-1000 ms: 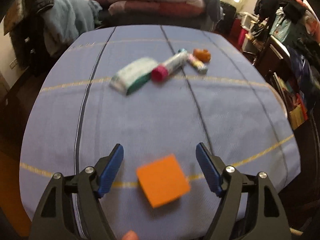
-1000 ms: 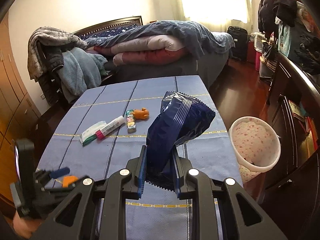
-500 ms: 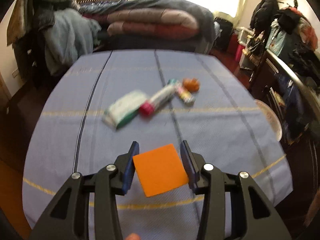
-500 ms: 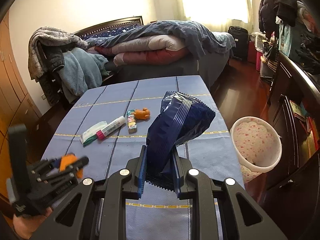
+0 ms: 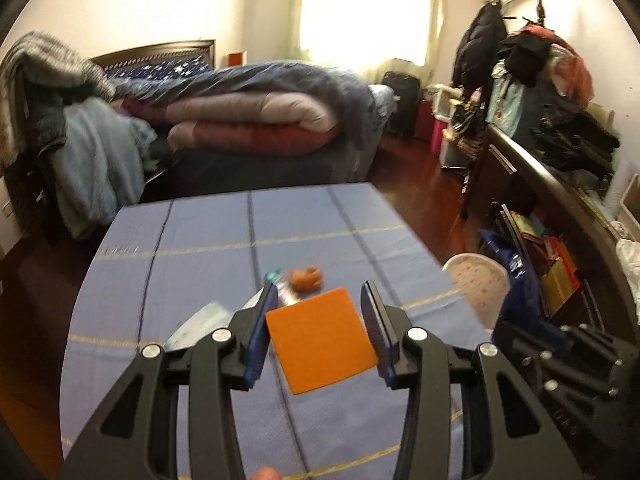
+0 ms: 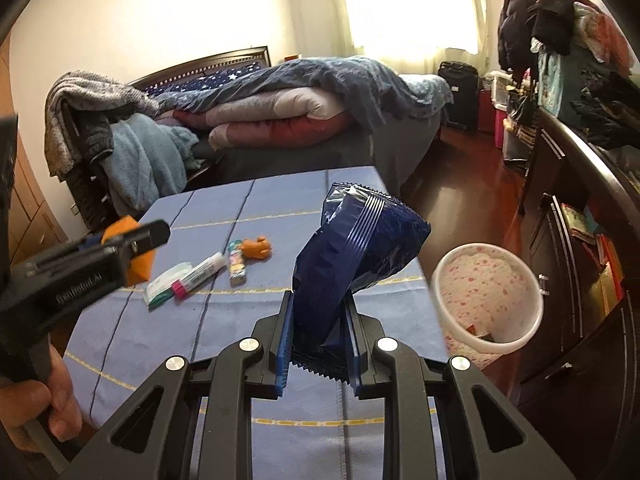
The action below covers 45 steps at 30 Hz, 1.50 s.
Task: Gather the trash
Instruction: 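Carry orange sponge and blue wrapper over the wastebasket and open both tools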
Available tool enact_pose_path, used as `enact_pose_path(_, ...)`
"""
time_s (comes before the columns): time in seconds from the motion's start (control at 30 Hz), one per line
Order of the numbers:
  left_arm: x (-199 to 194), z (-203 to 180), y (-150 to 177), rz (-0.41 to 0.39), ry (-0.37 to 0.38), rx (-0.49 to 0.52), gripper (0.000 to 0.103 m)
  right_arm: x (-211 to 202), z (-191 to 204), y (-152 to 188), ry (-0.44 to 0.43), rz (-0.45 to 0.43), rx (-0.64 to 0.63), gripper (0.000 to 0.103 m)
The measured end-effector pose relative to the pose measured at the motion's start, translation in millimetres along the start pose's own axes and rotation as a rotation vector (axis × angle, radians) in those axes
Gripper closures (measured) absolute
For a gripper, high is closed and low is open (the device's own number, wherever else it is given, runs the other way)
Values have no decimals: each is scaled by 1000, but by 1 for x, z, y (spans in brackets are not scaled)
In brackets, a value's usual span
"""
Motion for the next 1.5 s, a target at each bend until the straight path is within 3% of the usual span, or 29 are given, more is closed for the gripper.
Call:
enact_pose_path(0.37,19,-87,-60,-78,135,125,59,-8,-65,-30,116,-72,65,80)
enact_pose_path(0.63,56,-159,-83,-83,248,212,59,-2,-129,-48,212,-106,143,80)
enact_pose_path(0.77,82,-187,-89,-77,280,242,59,14,-166,-51,243,-83,201,80)
enact_pose_path(1.2,218,-265,-87,80,424,243,58,91,-246,-43,285,9,293,80)
enact_pose_path(1.23,227,-270,-85,96,434,239,57,96,-249,-42,283,15,298,80)
enact_pose_path(1.33,249,-279,-82,127,446,224,36,111,-258,-39,275,31,310,75)
enact_pose_path(1.47,268,-282,-81,147,433,229,23,126,-266,-36,273,39,320,54)
enact_pose_path(1.5,271,-281,-81,148,437,222,22,129,-268,-36,274,39,322,54)
Point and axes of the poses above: each gripper's, at about its wrist camera, not at the fingertips, and x roughly the way its jaws point, z to its left, y to its underside, the point moved 7 cm from there along x, roughly the way its jaws point, and after that the axes turned 13 degrees about x, right-handed, at the moved point
